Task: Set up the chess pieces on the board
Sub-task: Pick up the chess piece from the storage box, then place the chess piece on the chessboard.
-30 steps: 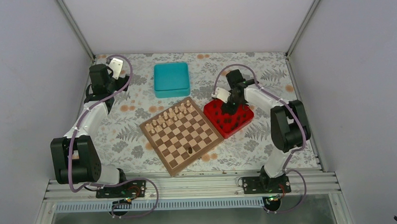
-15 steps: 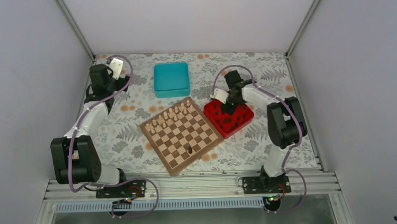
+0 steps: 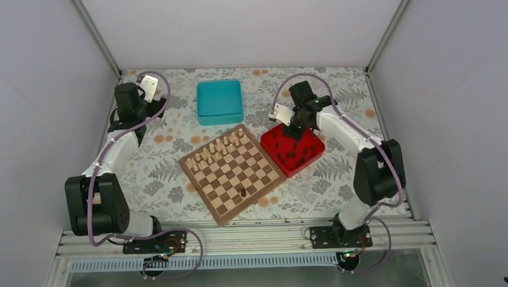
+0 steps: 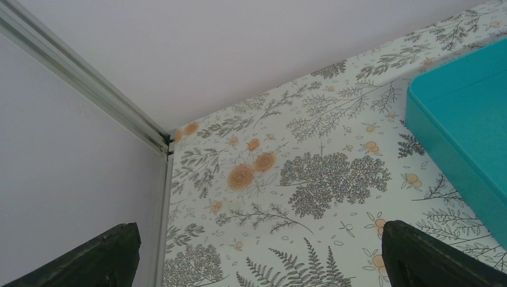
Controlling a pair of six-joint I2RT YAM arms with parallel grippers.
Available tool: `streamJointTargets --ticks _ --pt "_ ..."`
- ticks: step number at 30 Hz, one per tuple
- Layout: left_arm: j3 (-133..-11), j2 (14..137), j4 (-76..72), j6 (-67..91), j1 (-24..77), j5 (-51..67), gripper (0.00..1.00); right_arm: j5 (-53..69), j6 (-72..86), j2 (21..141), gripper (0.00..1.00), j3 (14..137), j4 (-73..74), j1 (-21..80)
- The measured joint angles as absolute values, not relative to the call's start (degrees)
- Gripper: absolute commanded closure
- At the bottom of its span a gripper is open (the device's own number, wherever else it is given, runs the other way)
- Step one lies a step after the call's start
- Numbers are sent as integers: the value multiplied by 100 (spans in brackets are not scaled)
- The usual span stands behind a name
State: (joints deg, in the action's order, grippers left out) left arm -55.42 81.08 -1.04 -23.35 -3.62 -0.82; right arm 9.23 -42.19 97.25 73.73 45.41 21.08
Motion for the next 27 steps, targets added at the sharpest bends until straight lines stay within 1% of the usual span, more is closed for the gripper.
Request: streamJointTargets --ticks 3,6,11,13,21,27 --pt "-5542 8108 -104 -2335 -362 -82 0 860 -4176 9275 96 7505 4703 2423" --pt "-5542 8108 -104 -2335 -362 -82 0 797 -4077 8910 96 7540 4847 3055" --pt "-5542 8108 -102 -2333 -362 -82 0 803 -3881 8825 96 7360 4901 4189" --pt "-5542 8106 -102 -2335 -362 -82 0 814 -3795 8847 96 7177 4910 4471" --pt "-5542 8060 -97 -2335 -362 -82 0 919 -3583 9139 96 6687 4860 4993" --pt "-5542 8051 -97 -2333 -362 -82 0 1155 -3452 9148 96 6558 4797 5443"
